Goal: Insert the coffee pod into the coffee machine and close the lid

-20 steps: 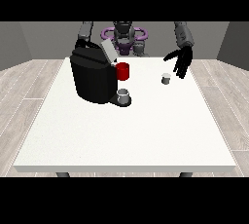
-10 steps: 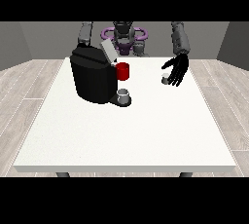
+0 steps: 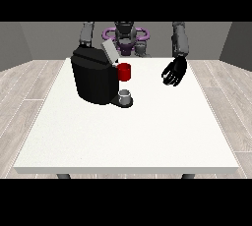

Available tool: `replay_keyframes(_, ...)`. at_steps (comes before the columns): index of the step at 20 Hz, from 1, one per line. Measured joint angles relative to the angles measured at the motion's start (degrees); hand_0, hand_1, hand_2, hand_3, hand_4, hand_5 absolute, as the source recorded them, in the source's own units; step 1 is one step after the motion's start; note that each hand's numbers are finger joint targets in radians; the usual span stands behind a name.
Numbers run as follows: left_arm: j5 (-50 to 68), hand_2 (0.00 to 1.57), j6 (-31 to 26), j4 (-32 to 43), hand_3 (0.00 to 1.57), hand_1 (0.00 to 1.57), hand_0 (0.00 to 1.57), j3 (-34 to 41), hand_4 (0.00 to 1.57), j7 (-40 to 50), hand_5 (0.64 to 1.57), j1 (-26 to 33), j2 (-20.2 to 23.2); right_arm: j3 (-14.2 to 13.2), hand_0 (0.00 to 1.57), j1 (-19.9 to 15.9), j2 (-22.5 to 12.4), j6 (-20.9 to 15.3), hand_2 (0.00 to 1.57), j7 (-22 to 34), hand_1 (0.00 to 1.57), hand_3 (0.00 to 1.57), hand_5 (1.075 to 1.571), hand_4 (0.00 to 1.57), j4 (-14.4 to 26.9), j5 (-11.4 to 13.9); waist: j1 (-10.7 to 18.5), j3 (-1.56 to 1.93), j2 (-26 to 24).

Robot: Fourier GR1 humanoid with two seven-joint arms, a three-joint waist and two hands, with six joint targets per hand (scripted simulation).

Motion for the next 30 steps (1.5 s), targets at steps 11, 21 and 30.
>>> replay_keyframes(11,-7.32,1.05,-1.70,7.37,0.96,0.91,0.91,-2.46,0.41,-1.10,1.571,-3.06,1.30,-0.85,0.00,-0.01,-0.10,-1.64,0.00,-0.98,0.00,0.00,1.571,0.00,3.43,1.14,-0.07,0.04,-0.26)
replay_keyframes(21,-6.27,1.43,-3.22,8.89,1.36,1.45,1.45,-0.14,0.52,-5.10,1.571,-6.23,-2.08,-2.24,0.00,-0.44,-1.03,-3.24,0.00,-0.01,0.00,0.00,1.571,0.00,6.96,2.73,1.49,-0.03,-3.33)
replay_keyframes(30,-4.33,1.40,-15.48,5.49,1.34,1.42,1.42,0.11,0.56,-0.34,1.571,-11.72,-4.51,-3.68,0.00,0.91,-1.58,-2.33,0.00,-2.41,0.00,0.00,1.571,0.00,12.12,1.99,3.00,-0.01,-9.80)
